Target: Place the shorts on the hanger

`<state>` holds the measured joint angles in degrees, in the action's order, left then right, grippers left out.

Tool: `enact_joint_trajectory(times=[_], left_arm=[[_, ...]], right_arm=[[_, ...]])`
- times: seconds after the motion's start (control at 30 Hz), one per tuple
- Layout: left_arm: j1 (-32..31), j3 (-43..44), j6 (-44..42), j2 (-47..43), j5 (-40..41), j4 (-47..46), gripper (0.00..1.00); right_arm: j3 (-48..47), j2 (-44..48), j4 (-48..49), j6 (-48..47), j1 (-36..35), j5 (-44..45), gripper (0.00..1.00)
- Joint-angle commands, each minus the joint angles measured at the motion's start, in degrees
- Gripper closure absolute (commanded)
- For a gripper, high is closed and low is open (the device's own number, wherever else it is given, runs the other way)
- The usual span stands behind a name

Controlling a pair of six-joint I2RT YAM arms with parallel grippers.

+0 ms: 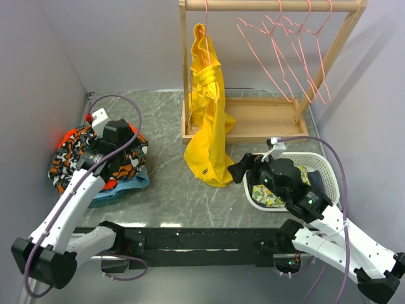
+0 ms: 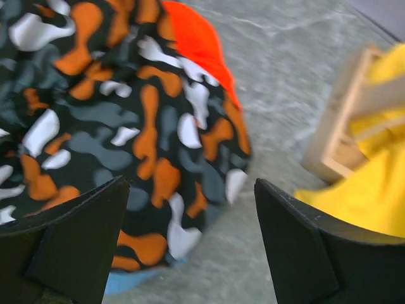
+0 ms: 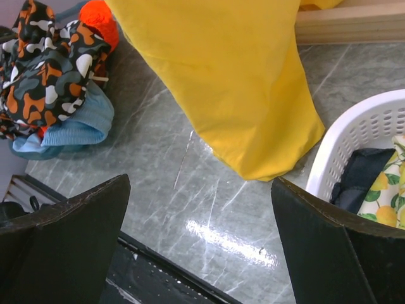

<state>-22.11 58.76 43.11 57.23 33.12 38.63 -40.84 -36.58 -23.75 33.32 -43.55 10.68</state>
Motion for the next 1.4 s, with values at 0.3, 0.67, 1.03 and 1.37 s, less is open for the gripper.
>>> enact_joint_trajectory(times=[0.3, 0.67, 1.03, 1.37], left_arm=[[11.47, 3.37, -1.54, 15.10, -7.89, -6.55, 0.47], [11.65, 24.97, -9.61, 5.88, -9.74, 4.24, 0.99], [11.65, 63.39, -14.29, 7.72, -25.90, 7.78, 0.99], [11.65, 67.37, -6.04, 9.48, -42.61, 0.05, 0.99]], right_arm=[[0.15, -0.78, 4.41, -1.68, -0.66, -3.29, 0.00], [-4.24, -0.51, 7.49, -7.82, -2.85, -6.81, 0.00], [-12.94, -5.86, 12.40, -12.40, -10.14, -4.36, 0.00], [-16.99, -11.76, 18.73, -14.42, -17.09, -3.38, 0.00]])
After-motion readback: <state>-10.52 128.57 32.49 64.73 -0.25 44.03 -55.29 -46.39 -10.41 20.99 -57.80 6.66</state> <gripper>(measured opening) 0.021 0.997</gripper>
